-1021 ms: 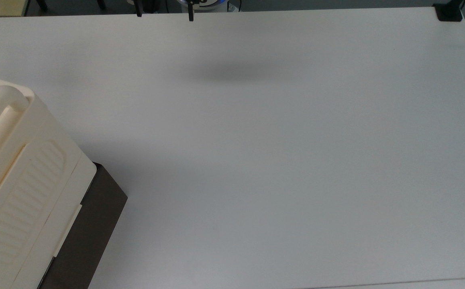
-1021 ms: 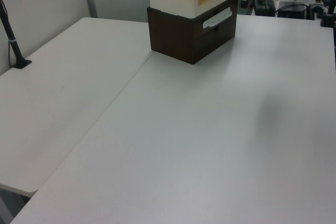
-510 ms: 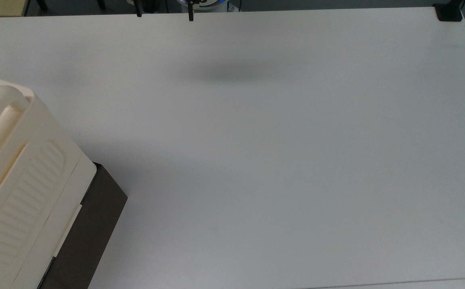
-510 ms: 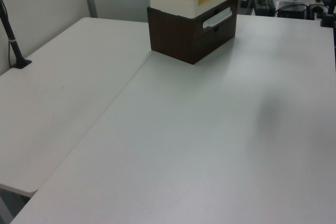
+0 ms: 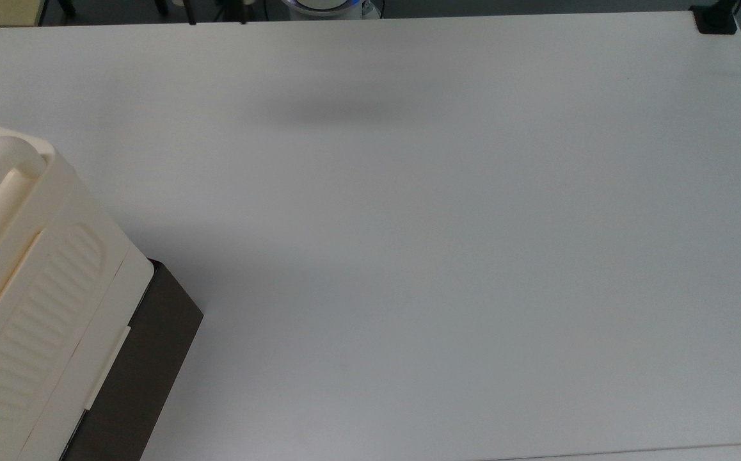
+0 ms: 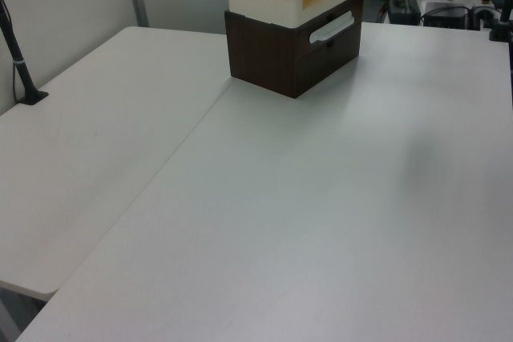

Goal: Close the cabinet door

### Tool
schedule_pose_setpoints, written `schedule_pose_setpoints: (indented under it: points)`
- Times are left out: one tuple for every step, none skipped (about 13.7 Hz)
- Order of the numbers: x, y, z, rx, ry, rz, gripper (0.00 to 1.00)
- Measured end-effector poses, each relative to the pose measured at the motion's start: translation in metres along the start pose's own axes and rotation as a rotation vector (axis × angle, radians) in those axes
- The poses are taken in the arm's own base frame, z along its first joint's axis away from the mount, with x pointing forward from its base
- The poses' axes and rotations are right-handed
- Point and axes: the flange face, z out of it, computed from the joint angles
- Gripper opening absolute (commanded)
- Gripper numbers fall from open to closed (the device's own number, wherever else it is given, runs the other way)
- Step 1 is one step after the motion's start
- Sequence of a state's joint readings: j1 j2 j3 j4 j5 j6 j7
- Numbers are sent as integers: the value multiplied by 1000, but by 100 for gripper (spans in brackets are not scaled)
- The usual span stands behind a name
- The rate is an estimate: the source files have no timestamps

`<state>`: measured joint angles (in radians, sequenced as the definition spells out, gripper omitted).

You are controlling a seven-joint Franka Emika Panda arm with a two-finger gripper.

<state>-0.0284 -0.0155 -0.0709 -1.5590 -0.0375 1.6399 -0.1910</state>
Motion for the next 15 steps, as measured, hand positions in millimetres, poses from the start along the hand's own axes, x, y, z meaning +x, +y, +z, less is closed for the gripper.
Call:
schedule_pose_setpoints:
  points:
    - [-5,16,-4,-3,6,30,0]
    - [-8,28,-8,-7,21,59,0]
    - [-12,46,-15,-17,62,110,0]
    - [-14,58,-21,-23,88,150,0]
    - [-17,70,-26,-29,118,193,0]
    - [-22,89,-35,-31,164,243,0]
    - [-28,108,-45,-27,211,287,0]
    - [-35,130,-59,-29,266,332,0]
    - [-45,152,-73,-42,324,375,0]
    - [-51,166,-82,-54,361,402,0]
    - [-62,190,-93,-72,424,448,0]
    - [-67,201,-97,-85,452,467,0]
    - [-74,216,-103,-106,493,496,0]
    - [-81,228,-106,-121,517,518,0]
    - [-91,244,-109,-140,540,549,0]
